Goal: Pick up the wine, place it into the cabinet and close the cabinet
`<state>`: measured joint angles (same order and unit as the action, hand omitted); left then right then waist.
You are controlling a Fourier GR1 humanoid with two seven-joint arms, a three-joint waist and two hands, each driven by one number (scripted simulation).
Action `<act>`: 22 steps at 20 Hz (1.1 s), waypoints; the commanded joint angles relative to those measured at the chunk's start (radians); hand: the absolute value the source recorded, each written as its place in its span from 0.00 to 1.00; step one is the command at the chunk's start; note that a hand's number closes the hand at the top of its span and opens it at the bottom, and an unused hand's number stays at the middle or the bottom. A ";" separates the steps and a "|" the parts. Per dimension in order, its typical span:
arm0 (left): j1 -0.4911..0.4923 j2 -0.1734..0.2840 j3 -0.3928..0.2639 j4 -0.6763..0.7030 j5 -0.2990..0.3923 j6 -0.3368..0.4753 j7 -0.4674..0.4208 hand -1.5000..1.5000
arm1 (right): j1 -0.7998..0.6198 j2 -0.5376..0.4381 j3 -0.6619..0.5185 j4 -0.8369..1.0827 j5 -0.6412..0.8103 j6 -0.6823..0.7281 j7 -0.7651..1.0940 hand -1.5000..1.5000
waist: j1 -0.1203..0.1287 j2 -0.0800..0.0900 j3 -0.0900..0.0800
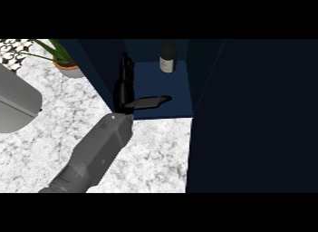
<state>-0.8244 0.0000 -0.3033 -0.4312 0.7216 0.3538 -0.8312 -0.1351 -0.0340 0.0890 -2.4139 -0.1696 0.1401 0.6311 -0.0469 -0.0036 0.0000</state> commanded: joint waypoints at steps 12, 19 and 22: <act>0.364 0.000 -0.427 -0.715 0.000 0.453 0.105 0.00 | 0.043 -0.018 -0.023 -0.111 -0.013 -0.020 0.036 0.00 | 0.048 -0.002 0.000; 0.555 0.075 -0.474 -0.992 -0.091 0.507 0.167 0.00 | 0.136 -0.009 0.009 -0.177 0.006 -0.016 0.024 0.00 | 0.048 -0.002 0.000; 0.597 0.089 -0.483 -1.056 -0.140 0.563 0.200 0.00 | 0.030 -0.051 -0.062 -0.126 -0.059 -0.019 0.065 0.00 | 0.050 0.000 0.000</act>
<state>-0.2824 0.0683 -0.7694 -1.3853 0.6324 0.8298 -0.6620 -0.0723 -0.0613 0.0597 -2.4442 -0.1603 0.1379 0.6141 0.0016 -0.0046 0.0003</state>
